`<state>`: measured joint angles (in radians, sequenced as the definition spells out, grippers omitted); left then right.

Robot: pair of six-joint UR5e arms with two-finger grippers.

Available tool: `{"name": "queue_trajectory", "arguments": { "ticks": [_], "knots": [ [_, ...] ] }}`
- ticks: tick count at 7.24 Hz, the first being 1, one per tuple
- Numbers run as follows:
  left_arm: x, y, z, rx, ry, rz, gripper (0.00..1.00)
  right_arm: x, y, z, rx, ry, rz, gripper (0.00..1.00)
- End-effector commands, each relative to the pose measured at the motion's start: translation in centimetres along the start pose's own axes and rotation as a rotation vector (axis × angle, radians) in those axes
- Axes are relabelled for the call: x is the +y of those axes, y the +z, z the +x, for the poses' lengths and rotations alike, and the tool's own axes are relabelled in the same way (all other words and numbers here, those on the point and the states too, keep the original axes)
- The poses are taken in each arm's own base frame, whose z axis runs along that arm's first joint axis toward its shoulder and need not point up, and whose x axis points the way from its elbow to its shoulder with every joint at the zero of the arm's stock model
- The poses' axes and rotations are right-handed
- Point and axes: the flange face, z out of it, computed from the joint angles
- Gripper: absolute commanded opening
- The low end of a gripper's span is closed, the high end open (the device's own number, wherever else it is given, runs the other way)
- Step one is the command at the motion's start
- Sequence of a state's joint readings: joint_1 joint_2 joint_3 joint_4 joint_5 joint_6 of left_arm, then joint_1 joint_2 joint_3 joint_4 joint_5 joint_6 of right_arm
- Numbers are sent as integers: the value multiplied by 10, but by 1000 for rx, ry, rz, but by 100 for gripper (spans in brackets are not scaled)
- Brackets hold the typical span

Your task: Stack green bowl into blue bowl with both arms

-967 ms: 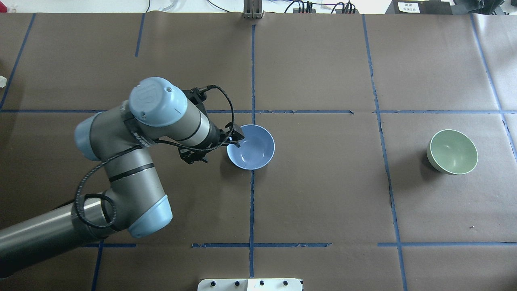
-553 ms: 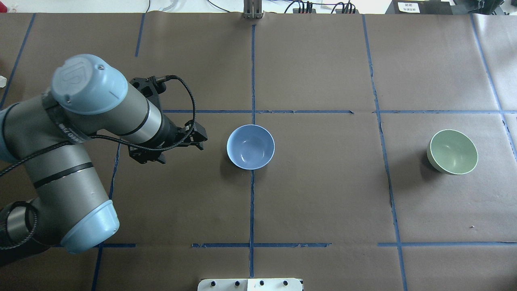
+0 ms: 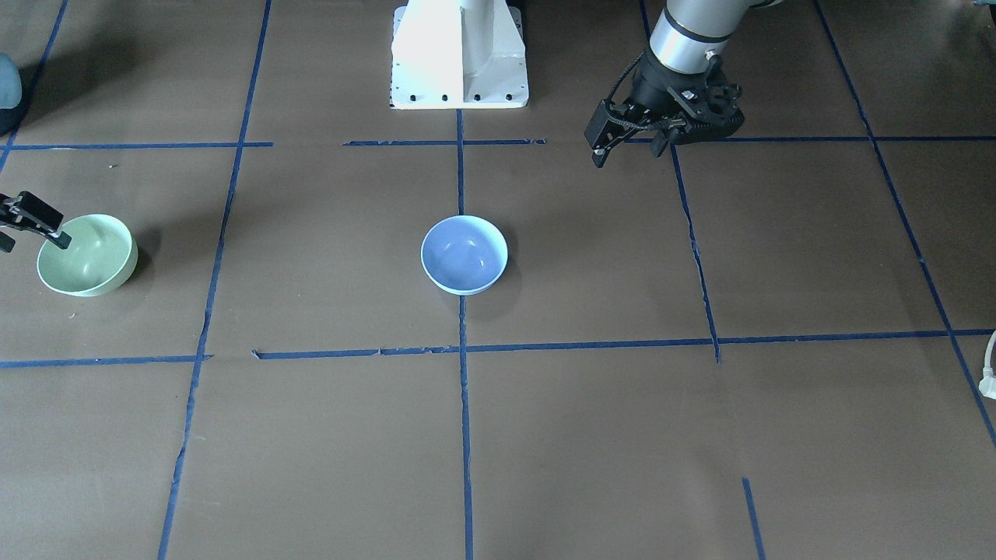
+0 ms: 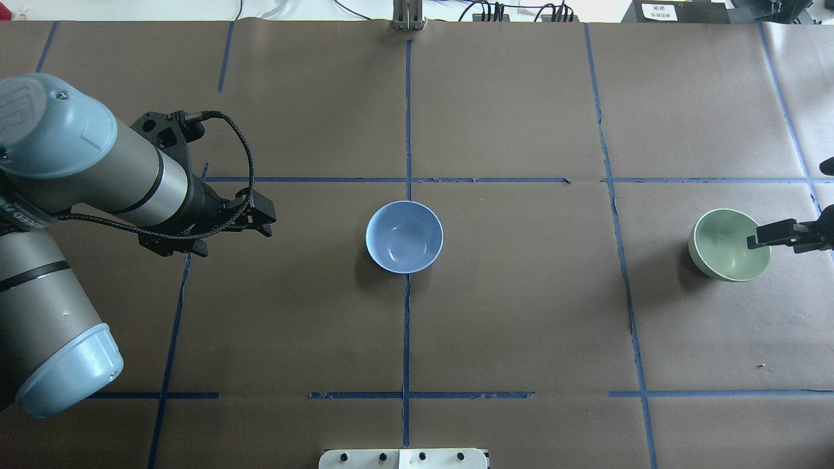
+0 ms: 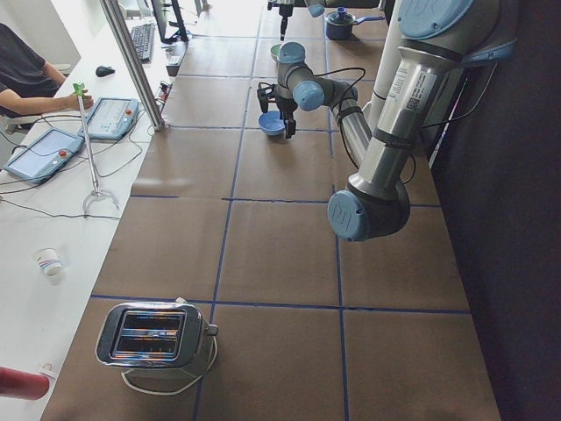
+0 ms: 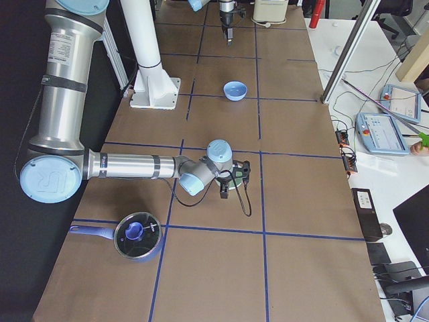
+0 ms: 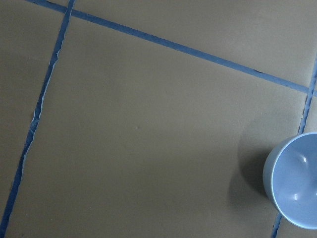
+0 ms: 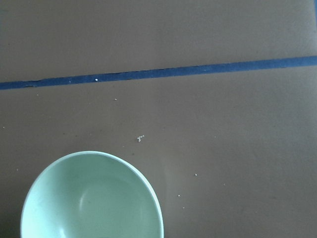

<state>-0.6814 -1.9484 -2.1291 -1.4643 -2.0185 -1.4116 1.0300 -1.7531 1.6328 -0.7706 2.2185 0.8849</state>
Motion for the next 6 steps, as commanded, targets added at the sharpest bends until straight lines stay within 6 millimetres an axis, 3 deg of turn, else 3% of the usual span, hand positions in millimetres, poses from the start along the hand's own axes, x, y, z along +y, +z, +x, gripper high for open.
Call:
{"name": "queue_trajectory", "arguments": {
  "ticks": [1, 2, 3, 4, 6],
  "knots": [
    [-2, 2, -5, -6, -3, 2, 100, 9, 21, -7, 6, -1, -14, 84],
    [-2, 1, -6, -7, -5, 3, 100, 9, 19, -7, 5, 1, -12, 44],
    [-1, 1, -6, -5, -4, -2, 100, 9, 20, -4, 7, 4, -14, 14],
    [-1, 1, -6, -4, -5, -5, 100, 9, 17, -5, 5, 4, -10, 0],
    [-1, 2, -5, -6, -5, -5, 100, 7, 15, -11, -5, 0, -6, 0]
  ]
}}
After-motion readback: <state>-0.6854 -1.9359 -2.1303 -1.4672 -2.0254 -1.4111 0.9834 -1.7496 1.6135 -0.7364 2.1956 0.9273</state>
